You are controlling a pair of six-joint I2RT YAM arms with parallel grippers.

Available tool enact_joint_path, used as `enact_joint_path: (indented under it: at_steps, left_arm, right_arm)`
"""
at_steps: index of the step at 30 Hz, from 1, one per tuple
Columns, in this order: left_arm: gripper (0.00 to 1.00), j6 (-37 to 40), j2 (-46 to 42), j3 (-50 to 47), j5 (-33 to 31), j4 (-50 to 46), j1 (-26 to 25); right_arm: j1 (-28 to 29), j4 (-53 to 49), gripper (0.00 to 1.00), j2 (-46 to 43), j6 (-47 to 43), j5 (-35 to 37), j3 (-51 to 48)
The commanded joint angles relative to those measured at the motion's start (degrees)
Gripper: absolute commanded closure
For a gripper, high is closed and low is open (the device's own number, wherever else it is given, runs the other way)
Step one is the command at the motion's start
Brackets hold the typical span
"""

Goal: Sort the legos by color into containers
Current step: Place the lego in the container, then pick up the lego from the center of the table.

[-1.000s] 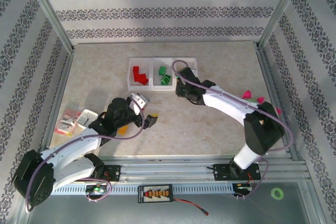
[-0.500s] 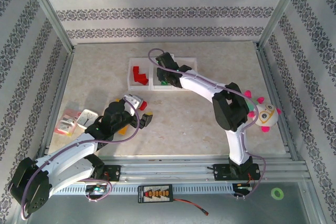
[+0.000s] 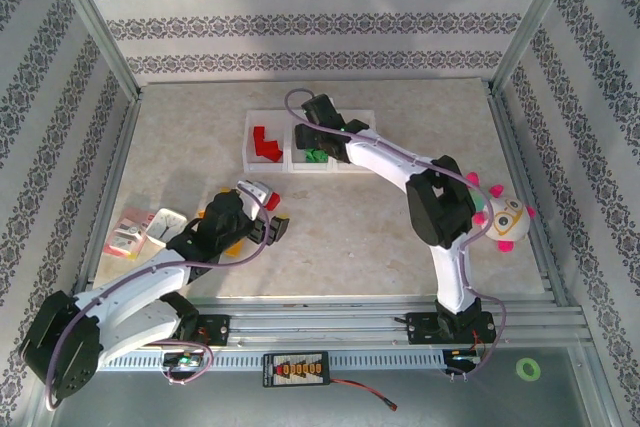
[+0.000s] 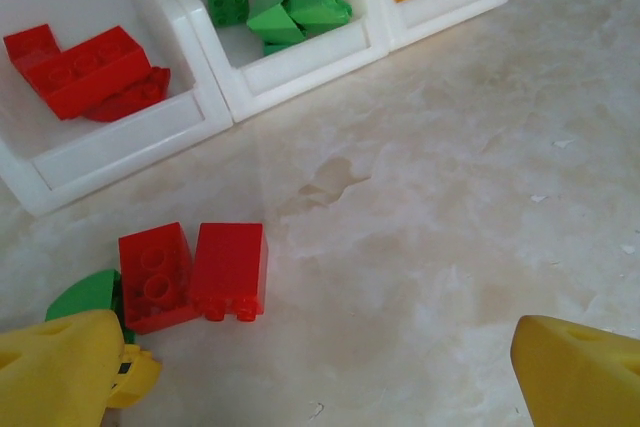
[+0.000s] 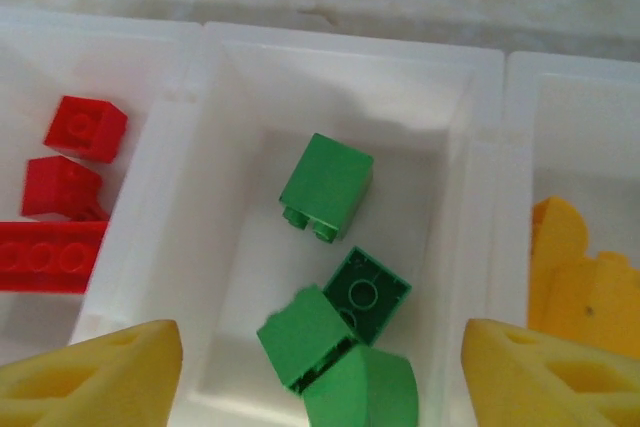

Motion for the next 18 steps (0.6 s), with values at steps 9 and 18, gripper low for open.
enact_joint_path:
  at_steps: [9,18]
  left_arm:
    - [0.08,-11.75,18.58,15.2,-4.93,-12.27,3.24]
    - [0.22,-13.15,30.85,25.59,-4.17,-19.33,5.38]
  right_arm:
    - [-0.2,8.77,0.14,-26.11,-1.99,-1.55,-24.79]
    - [-0.5,8.65,0.13,-35.91,2.28,-0.11,-36.6]
